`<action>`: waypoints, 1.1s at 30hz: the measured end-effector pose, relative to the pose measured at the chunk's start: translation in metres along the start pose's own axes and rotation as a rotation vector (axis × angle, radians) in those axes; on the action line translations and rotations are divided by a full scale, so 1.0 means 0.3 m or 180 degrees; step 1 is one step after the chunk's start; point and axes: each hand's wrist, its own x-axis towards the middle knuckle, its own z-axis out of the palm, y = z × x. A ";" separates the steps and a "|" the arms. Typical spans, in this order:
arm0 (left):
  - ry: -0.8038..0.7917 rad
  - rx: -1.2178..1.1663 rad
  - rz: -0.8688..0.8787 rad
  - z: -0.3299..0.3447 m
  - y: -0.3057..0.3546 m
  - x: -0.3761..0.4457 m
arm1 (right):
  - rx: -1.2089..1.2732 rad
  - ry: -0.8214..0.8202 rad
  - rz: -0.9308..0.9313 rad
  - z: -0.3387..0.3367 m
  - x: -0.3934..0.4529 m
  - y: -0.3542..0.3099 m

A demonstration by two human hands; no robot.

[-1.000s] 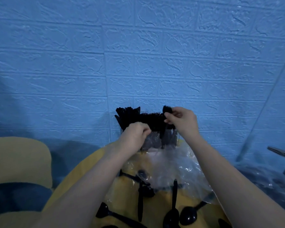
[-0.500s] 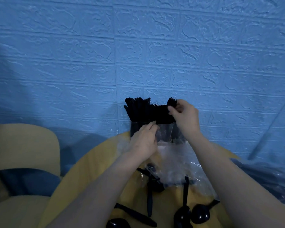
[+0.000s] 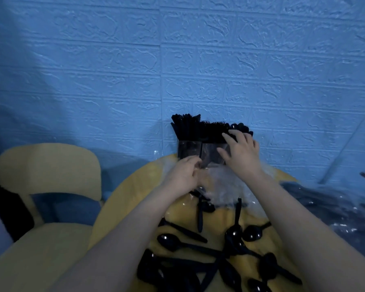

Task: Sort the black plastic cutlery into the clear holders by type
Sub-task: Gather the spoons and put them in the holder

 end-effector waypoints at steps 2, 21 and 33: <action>0.0035 -0.0161 -0.0087 -0.025 0.015 -0.058 | 0.0315 -0.0236 -0.0079 -0.040 -0.053 -0.001; 0.1057 -0.1574 -0.0932 -0.031 0.056 -0.764 | 0.1505 -0.1077 -0.0194 -0.288 -0.760 -0.254; 0.1120 -0.2680 -0.1395 0.042 0.118 -1.008 | 0.0975 -0.1443 0.0287 -0.285 -0.953 -0.432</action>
